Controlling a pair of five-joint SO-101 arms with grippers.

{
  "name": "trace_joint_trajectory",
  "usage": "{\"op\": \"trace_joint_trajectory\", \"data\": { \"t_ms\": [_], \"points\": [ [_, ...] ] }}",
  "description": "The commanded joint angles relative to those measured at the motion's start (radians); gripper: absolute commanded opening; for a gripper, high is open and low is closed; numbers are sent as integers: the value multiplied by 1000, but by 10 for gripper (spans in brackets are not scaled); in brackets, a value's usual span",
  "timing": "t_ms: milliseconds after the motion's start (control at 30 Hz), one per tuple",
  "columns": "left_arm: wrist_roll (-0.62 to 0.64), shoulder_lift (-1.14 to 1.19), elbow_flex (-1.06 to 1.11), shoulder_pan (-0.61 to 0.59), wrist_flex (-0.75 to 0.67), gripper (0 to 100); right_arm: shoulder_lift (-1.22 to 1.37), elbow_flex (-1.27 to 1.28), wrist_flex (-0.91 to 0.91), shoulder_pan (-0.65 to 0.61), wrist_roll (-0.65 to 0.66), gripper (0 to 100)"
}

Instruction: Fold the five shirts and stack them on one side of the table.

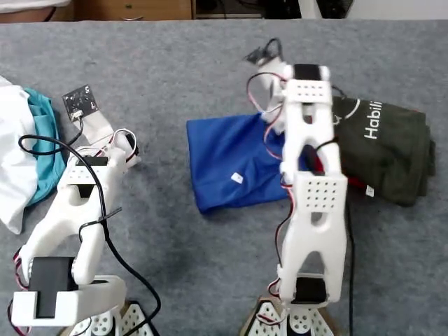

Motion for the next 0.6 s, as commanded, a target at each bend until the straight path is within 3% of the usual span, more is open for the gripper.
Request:
{"op": "trace_joint_trajectory", "data": {
  "t_ms": [0, 133, 233, 400, 567],
  "points": [
    [-9, -42, -8, 15, -18, 20, 30, -188, -146, 41, 6, 2],
    [-9, -42, -8, 15, -18, 20, 88, -358, -190, 41, 6, 2],
    [-9, -42, -8, 15, -18, 20, 91, -481, -64, 35, 6, 2],
    [-9, -42, -8, 15, -18, 20, 97, -657, 327, -15, 8, 2],
    [-9, -42, -9, 15, -18, 20, 104, -584, 322, -42, 6, 2]
  ]
}}
